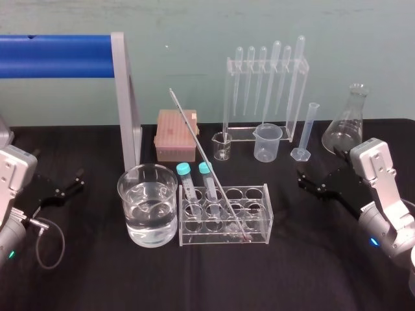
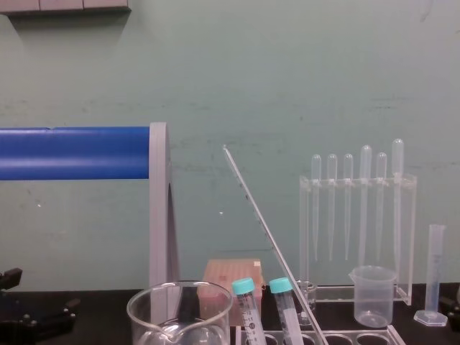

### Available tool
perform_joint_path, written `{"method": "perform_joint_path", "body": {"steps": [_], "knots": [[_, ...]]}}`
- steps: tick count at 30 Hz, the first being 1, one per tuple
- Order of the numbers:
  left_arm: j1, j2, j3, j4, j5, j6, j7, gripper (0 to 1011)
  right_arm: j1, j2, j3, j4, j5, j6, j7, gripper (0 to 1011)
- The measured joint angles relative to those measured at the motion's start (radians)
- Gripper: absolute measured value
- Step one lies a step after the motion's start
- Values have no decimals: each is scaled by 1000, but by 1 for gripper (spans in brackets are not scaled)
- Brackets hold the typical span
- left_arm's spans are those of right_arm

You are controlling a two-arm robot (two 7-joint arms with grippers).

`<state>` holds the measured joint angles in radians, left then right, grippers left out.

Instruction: Hold the thermometer with one hand and immerse one end into the beaker, then reinsert it into the test tube rack.

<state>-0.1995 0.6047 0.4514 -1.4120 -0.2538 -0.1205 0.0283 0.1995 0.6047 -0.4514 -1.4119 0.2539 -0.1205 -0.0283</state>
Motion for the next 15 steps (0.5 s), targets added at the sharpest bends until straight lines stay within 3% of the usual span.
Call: {"method": "perform_joint_path", "body": {"steps": [9,14,15], "knots": [[0,0,0,0,0,0,0,1008,-4,1,6,-5,5,6,6,1003],[0,0,0,0,0,0,0,1008,-49,17,48,-80,91,70,69,1003],[0,0,0,0,0,0,0,1008,-67,22,64,-111,128,84,93,1003]]}}
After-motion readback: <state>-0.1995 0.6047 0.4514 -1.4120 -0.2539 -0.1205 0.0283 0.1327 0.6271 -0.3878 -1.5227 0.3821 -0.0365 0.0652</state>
